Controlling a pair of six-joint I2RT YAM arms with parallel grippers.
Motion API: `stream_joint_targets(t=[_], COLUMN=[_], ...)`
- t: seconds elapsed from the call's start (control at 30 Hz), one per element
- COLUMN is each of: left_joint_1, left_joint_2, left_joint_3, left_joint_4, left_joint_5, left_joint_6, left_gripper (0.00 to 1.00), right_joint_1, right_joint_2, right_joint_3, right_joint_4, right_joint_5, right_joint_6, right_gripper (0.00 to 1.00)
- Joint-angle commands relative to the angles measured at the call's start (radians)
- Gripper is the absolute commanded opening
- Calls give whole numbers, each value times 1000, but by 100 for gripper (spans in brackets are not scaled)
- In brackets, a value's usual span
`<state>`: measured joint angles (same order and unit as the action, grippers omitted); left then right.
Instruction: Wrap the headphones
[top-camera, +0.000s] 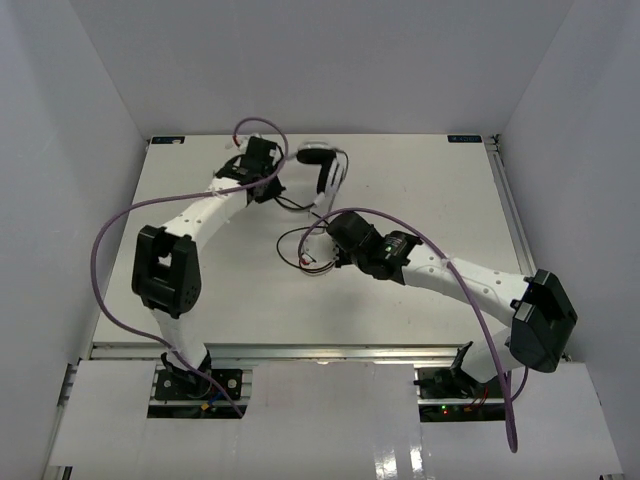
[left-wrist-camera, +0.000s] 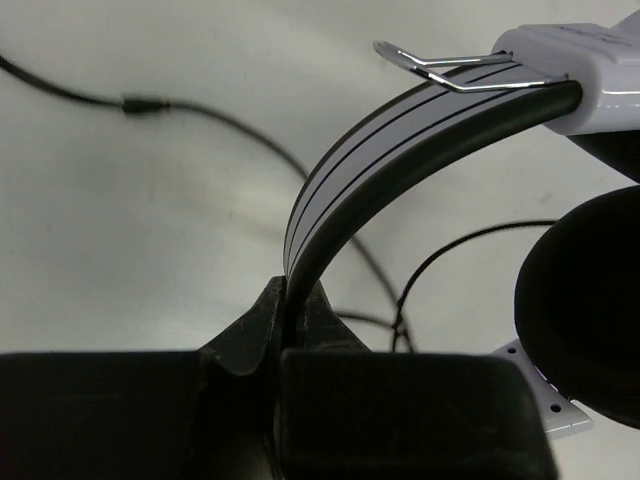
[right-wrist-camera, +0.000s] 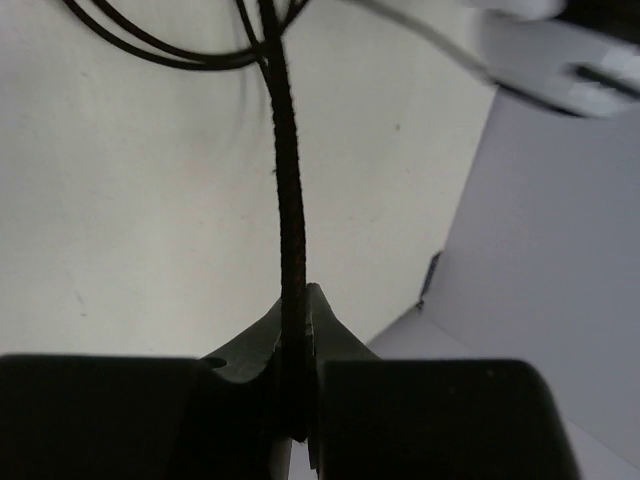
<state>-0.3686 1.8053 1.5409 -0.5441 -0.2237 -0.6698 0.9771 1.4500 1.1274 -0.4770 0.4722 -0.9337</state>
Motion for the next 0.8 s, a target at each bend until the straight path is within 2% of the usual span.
stream_joint_targets(t=[0.0, 0.1, 0.2, 0.3, 0.47, 0.67, 0.77], left_joint_1=[-98, -140, -184, -187, -191, -193, -202], left_joint_2=[-38, -42, -98, -157, -210, -307, -369], left_joint_3=[-79, -124, -192, -258, -298, -366, -394], left_joint_4=[1, 10, 46, 83, 102, 102, 95], left_joint_5=[32, 71, 125, 192, 320, 352, 341], left_joint_6=[165, 190, 177, 153, 152, 260, 296], left_gripper=[0, 0, 0, 0, 0, 0, 0], right_joint_1=[1, -9, -73, -133, -209, -365, -400], right_joint_2=[-6, -1, -25, -54, -91, -112, -109], right_joint_3=[127, 176, 204, 201, 193, 245, 285], right_joint_4=[29, 15, 17, 9, 15, 54, 59], right_joint_5=[202, 165, 54, -79, -158, -324, -393], right_joint_6=[-91, -65, -15, 43, 87, 128, 141], right_gripper=[8, 8, 8, 8, 8, 8, 8])
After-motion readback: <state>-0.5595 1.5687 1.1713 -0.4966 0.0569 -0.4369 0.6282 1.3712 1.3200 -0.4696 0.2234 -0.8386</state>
